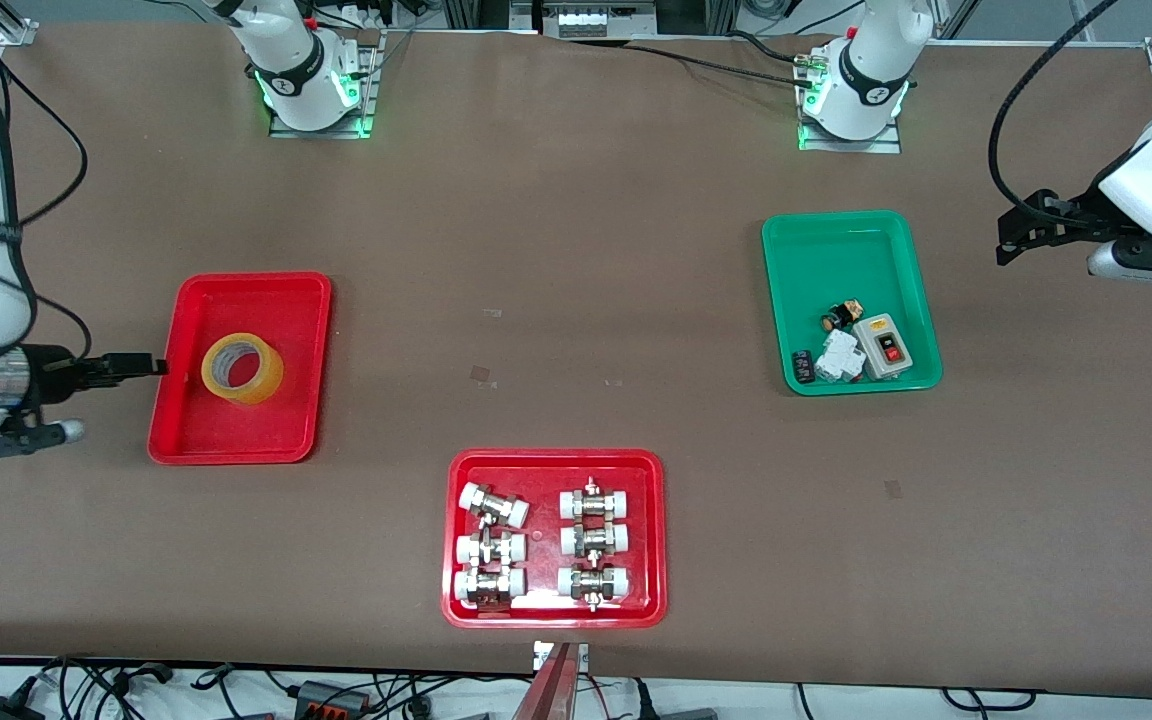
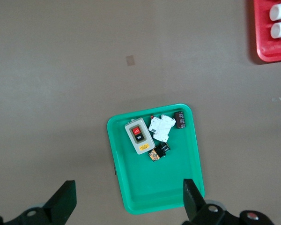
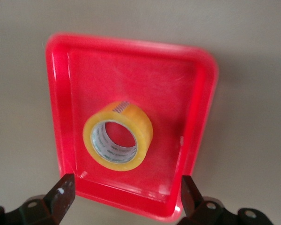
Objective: Left arm passes tape to right arm into tray
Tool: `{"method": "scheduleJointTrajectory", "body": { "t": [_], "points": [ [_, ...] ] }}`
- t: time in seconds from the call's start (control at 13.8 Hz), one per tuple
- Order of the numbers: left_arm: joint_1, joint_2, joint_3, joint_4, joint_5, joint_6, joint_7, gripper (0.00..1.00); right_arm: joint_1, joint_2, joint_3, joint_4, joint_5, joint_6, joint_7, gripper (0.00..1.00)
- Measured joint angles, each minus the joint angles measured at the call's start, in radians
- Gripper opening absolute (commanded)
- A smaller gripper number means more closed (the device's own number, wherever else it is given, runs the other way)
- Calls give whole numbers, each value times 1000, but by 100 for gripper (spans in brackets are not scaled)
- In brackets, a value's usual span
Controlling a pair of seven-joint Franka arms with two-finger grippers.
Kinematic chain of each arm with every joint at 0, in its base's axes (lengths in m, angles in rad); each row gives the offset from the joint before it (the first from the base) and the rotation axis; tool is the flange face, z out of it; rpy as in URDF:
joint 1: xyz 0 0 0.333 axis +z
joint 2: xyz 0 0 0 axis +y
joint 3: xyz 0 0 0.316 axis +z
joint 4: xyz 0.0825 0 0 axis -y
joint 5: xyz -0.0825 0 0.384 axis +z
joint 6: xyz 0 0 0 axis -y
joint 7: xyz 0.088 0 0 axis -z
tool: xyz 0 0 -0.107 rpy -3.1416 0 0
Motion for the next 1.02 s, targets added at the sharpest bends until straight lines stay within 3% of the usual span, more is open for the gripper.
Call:
{"method": "scheduleJointTrajectory", "body": {
  "t": [0.29, 0.65, 1.02],
  "points": [
    [0, -2, -1, 2, 0, 10, -21, 100, 99, -136, 3, 14, -105, -26, 182, 100],
    [-2, -2, -4, 7, 0, -12, -76, 100, 101, -213, -1, 76, -109, -172, 254, 100],
    [-8, -2, -8, 7, 0, -15, -83, 100, 108, -233, 15, 97, -109, -120, 323, 100]
  ]
}}
